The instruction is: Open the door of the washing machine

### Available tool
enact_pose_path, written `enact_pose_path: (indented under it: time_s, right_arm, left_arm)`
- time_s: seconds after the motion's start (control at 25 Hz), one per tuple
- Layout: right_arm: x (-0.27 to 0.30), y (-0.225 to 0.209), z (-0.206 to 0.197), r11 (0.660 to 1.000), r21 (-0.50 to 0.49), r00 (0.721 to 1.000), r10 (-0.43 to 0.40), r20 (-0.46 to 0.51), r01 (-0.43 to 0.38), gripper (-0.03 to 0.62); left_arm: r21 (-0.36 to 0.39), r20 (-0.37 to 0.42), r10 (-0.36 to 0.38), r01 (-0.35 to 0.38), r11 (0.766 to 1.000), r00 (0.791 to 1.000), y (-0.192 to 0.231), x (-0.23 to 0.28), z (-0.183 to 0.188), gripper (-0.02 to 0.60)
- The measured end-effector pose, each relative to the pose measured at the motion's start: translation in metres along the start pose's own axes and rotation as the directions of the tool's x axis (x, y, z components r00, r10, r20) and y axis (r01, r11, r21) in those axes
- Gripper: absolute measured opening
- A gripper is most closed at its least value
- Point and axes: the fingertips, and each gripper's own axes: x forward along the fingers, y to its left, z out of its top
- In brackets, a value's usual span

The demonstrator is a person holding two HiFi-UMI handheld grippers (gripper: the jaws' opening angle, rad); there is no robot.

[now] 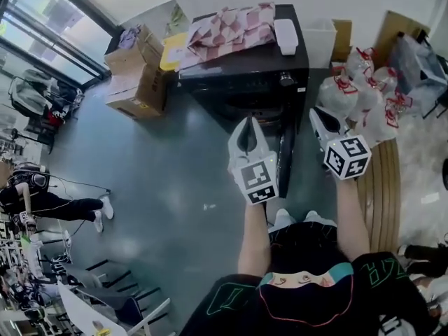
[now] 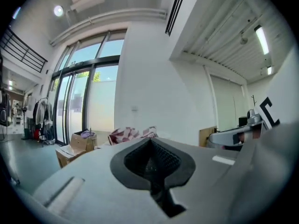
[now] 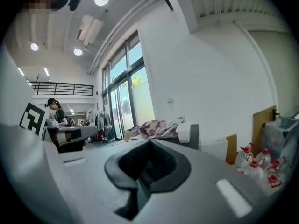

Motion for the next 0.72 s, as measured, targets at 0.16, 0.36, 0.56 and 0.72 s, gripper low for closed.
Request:
enact_pose_path:
  time_s: [0.16, 0.36, 0.56, 0.72]
  right_arm:
    - [-0.011, -0.007, 0.036, 0.998, -0.056, 0.998, -0.021, 0.063, 0.025, 0.003]
    - [-0.011, -0.007, 0.054, 0.991, -0.129, 0.995, -0.033, 0.092, 0.045, 0.003]
    - [-0.002, 0.001, 0.064, 0.980, -0.194, 0.993, -0.016, 0.113, 0.038, 0.003]
    - [0.004, 0.001, 0.070, 0.974, -0.223, 0.992, -0.013, 0.129, 0.042, 0.003]
  left_arm:
    - [0.009, 0.058, 0.036, -0.036, 0.999, 0.998, 0.001, -0.005, 0.018, 0.011]
    - [0.035, 0.090, 0.060, -0.064, 0.997, 0.994, 0.000, -0.005, 0.031, 0.011]
    - [0.050, 0.102, 0.061, -0.066, 0.997, 0.993, 0.003, 0.000, 0.035, 0.011]
    - [0.052, 0.119, 0.061, -0.067, 0.996, 0.991, 0.006, 0.007, 0.037, 0.011]
